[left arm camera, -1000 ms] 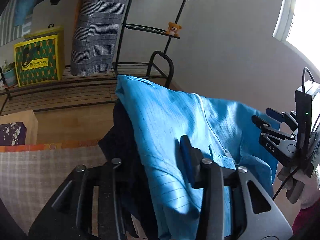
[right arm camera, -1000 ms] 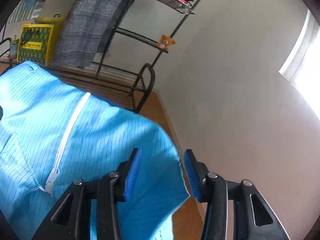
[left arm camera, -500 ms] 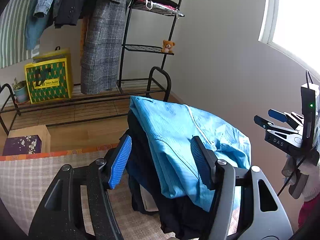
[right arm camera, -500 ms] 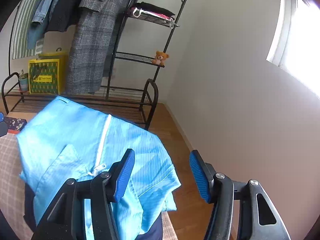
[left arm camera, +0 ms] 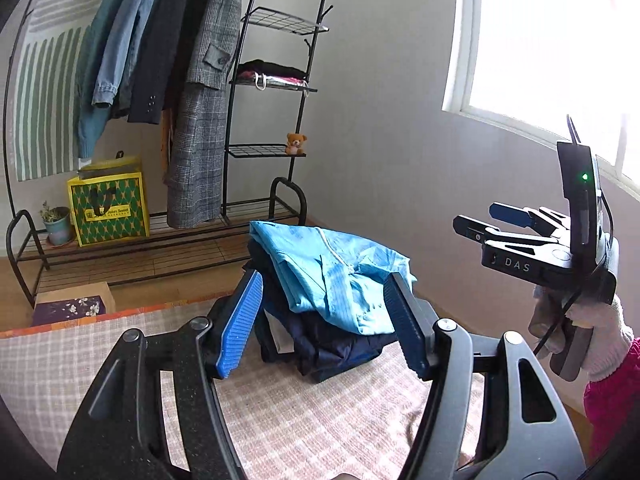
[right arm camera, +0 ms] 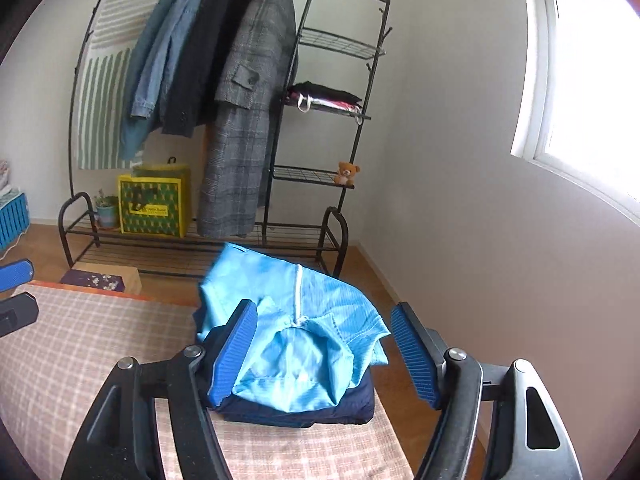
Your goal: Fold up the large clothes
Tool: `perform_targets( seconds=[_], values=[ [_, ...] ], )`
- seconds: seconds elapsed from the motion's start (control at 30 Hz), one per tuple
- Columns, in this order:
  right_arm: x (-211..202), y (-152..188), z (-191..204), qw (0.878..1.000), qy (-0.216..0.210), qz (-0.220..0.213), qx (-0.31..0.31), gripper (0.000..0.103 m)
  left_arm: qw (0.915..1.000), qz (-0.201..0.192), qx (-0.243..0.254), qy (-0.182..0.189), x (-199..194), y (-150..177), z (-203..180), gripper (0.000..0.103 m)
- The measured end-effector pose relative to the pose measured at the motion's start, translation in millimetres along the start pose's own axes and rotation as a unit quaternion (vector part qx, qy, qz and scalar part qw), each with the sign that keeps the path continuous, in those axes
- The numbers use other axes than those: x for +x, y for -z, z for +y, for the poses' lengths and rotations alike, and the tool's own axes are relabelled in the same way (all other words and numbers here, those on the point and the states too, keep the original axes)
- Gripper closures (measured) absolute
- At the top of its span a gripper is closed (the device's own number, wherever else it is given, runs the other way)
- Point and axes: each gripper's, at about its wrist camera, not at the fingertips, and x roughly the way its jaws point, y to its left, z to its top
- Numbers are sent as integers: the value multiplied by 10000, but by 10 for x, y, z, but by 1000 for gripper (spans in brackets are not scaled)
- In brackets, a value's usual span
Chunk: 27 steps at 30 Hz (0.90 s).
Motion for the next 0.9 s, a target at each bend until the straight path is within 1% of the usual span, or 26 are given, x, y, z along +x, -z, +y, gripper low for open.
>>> perform_targets(
  seconds=[0.07, 0.2, 0.33, 0.37, 0.4, 0.5, 0.57, 0.63, 0.67, 0.8, 0.83, 0.87, 0.9],
  values=[
    [-284, 45, 104, 9999, -77, -101, 71, 31, 9999, -89, 72, -8, -310, 67, -11, 36],
    [-773, 150, 303, 9992, -247, -270, 149, 31, 9998, -206, 37, 20, -886, 185, 59, 35],
    [-1168, 246, 447, 9980, -451, -364, 255, 31, 9992, -351, 114, -131, -1456, 284, 96, 33],
    [-1240, 266, 483, 9977, -490, -379, 261, 31, 9991, -372, 127, -177, -1579, 316, 105, 31],
    [-1313, 294, 520, 9975, -515, -402, 260, 30, 9989, -403, 142, -216, -1701, 345, 119, 26],
    [-1462, 421, 640, 9971, -560, -444, 262, 28, 9979, -486, 253, -345, -2000, 471, 145, 20],
    [-1509, 539, 732, 9969, -586, -448, 280, 25, 9970, -509, 342, -469, -2151, 599, 148, 18],
    [-1487, 668, 818, 9967, -638, -385, 332, 25, 9965, -474, 392, -559, -2245, 737, 165, 13],
    [-1466, 738, 856, 9966, -658, -346, 360, 24, 9965, -436, 405, -585, -2255, 806, 177, 10],
    [-1395, 1000, 1027, 9972, -567, -288, 396, 18, 9964, -345, 398, -658, -2232, 1020, 248, 8],
    [-1360, 1049, 1065, 9973, -535, -276, 413, 15, 9963, -338, 393, -692, -2221, 1060, 259, 6],
    [-1333, 1101, 1097, 9973, -510, -274, 444, 14, 9961, -335, 384, -715, -2191, 1089, 279, 1],
    [-1301, 1149, 1119, 9972, -490, -281, 496, 12, 9960, -345, 363, -737, -2175, 1120, 290, 0]
  ],
)
